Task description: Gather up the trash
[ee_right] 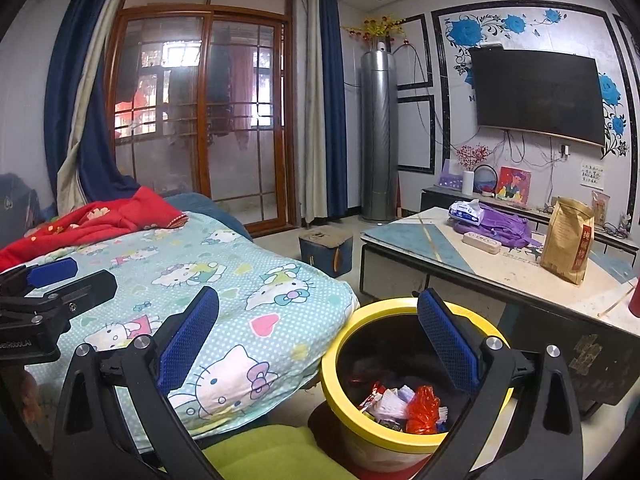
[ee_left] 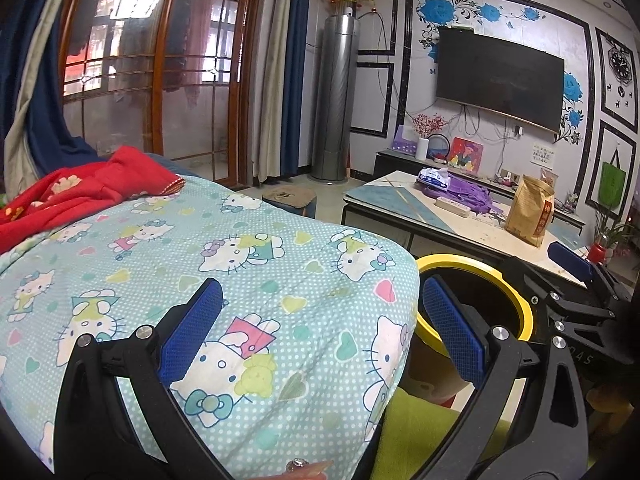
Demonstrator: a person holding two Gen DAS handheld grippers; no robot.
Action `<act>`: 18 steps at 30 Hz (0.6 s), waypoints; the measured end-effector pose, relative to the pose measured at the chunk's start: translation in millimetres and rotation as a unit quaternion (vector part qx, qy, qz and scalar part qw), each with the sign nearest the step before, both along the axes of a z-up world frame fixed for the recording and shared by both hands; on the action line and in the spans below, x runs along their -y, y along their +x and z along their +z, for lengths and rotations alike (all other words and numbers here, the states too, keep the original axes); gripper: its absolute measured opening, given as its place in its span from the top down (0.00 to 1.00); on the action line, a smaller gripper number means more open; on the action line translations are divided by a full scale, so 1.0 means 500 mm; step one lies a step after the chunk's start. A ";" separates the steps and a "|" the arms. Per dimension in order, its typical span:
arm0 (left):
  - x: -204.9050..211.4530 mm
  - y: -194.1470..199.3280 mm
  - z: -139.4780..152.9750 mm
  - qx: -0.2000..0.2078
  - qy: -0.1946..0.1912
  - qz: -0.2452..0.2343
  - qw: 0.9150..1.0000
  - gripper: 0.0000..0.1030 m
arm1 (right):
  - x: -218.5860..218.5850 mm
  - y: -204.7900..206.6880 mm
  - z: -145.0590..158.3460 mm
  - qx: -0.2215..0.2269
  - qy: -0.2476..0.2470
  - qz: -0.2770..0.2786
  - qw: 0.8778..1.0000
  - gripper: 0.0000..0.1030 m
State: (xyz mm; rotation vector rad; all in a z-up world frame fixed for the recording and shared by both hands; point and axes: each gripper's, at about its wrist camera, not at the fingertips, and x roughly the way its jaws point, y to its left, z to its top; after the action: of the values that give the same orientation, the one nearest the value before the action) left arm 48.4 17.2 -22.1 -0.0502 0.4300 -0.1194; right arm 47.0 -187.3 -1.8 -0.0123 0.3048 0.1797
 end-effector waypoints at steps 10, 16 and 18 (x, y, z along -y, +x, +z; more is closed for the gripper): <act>-0.005 -0.003 0.001 0.003 -0.002 0.005 1.000 0.11 | 0.001 0.001 -0.001 0.000 0.000 0.000 1.000 0.06; -0.007 -0.002 0.001 0.002 -0.003 0.006 1.000 0.11 | 0.002 0.003 -0.003 0.001 0.000 0.001 1.000 0.06; -0.007 -0.003 0.001 0.003 -0.003 0.005 1.000 0.11 | 0.002 0.003 -0.003 0.001 0.001 0.001 1.000 0.06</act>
State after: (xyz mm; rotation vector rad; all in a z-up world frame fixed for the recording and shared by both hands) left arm 46.9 20.8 -21.5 -0.0576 0.4226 -0.1106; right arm 48.7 -188.6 -3.2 -0.0117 0.3030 0.1820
